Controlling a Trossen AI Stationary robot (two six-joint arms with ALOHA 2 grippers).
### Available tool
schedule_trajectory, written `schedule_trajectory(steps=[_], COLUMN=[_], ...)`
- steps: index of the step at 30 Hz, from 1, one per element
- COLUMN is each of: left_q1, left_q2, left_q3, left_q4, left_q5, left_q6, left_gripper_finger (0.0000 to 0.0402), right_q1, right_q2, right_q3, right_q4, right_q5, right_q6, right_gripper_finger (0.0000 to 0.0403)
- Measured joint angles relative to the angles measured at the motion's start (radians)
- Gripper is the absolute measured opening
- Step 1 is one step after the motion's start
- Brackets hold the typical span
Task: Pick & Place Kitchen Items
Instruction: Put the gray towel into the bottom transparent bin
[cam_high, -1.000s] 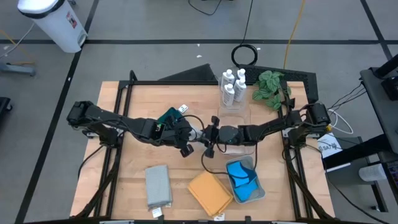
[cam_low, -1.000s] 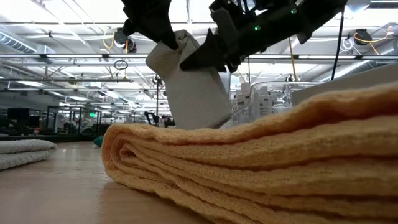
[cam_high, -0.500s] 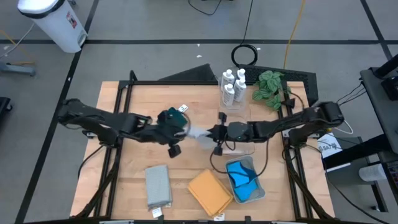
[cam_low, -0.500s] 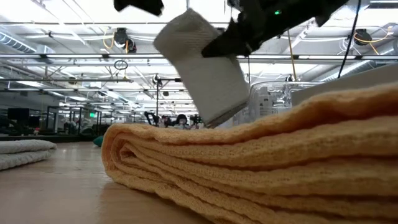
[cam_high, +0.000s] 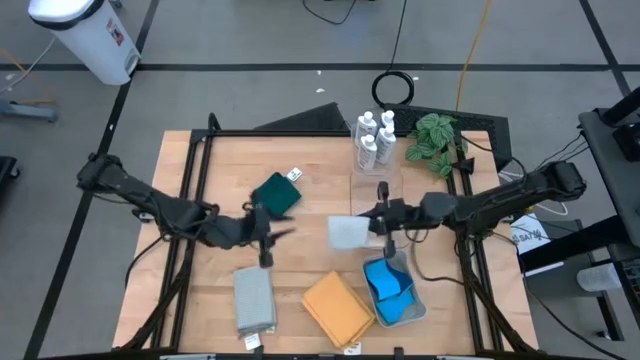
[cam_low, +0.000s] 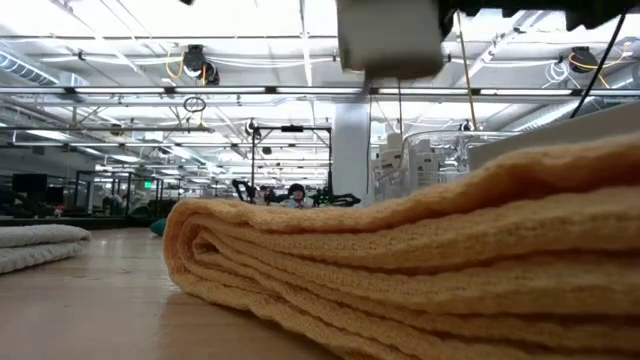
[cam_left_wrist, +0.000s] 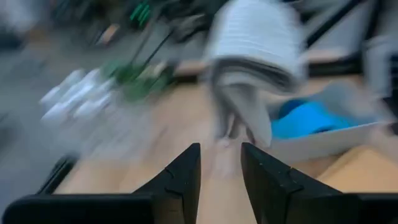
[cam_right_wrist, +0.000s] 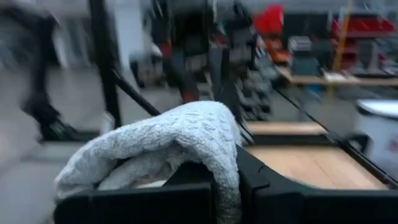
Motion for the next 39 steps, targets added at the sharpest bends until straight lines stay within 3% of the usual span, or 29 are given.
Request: schedule_trajectory(steps=[5,9,14,21,24,30,39], left_q1=[0.013,0.024,0.014,-0.043,-0.060,-0.070,-0.005], left_q2=[0.048,0.098,0.190,0.351,0.414,0.510,0.545], left_q3=[-0.222,-0.264,-0.198,0.019,0.083,0.154,0.174], left_q4=[0.590,0.773,0.775,0.627,0.622,0.627,0.629], left_q5=[0.166,0.191,0.132,-0.290,-0.402,-0.416,-0.462], left_q6=[0.277,0.372,0.414,0.690,0.785,0.905,0.929], left_gripper_finger=[0.0120,0.0120,0.0123,0.0194,0.0235,0.0285,0.0294], right_q1=[-0.006,-0.023,-0.031,-0.044,-0.047,-0.047,-0.047], right_q2=[-0.002,0.010,0.021,0.050,0.050,0.050,0.050], right_q3=[-0.042,-0.042,-0.041,-0.041,-0.041,-0.041,-0.041], right_q4=[0.114,0.130,0.162,0.221,0.220,0.225,0.228], right_q5=[-0.063,-0.058,0.046,0.099,0.099,0.108,0.147], right_q6=[0.040,0.050,0.046,0.014,0.019,0.041,0.046], right_gripper_finger=[0.0001,0.0001,0.0000,0.0000,0.0000,0.0000,0.0000])
